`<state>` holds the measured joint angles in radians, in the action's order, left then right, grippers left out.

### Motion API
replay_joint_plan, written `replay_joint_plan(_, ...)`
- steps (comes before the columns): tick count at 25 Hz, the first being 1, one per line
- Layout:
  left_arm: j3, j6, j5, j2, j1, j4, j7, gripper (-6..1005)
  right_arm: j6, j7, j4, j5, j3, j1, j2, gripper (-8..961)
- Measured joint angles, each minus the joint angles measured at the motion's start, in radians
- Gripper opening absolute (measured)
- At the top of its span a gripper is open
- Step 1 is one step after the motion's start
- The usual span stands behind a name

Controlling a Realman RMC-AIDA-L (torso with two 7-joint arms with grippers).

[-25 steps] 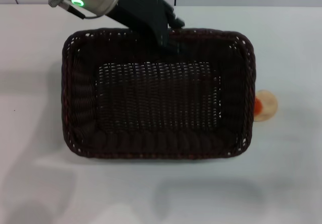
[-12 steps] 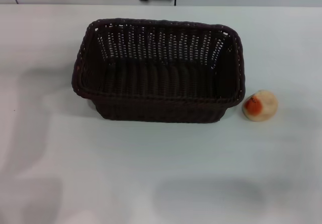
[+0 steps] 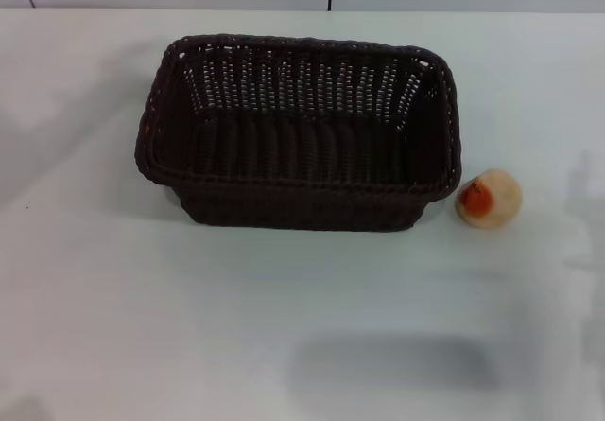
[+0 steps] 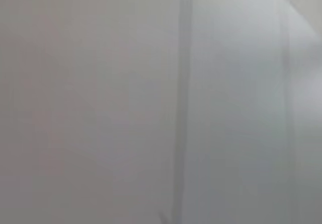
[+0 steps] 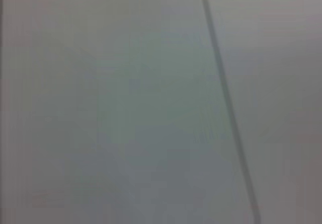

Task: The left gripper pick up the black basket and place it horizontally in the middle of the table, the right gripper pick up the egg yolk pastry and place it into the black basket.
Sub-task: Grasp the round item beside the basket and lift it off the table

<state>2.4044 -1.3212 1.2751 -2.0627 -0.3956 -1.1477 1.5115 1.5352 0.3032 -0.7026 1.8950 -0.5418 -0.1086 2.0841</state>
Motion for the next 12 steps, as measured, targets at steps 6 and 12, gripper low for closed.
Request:
replay_joint_plan(6,0.102,0.003,-0.222,0.004,0.074,0.272,0.129,474,-0.119,-0.001,-0.040,-0.001,0.076,0.011,-0.004,473)
replay_joint_plan(12,0.118,-0.005,-0.222,0.006,0.105,0.301,0.144,473,-0.188,-0.002,-0.052,-0.001,0.118,0.024,-0.005,473)
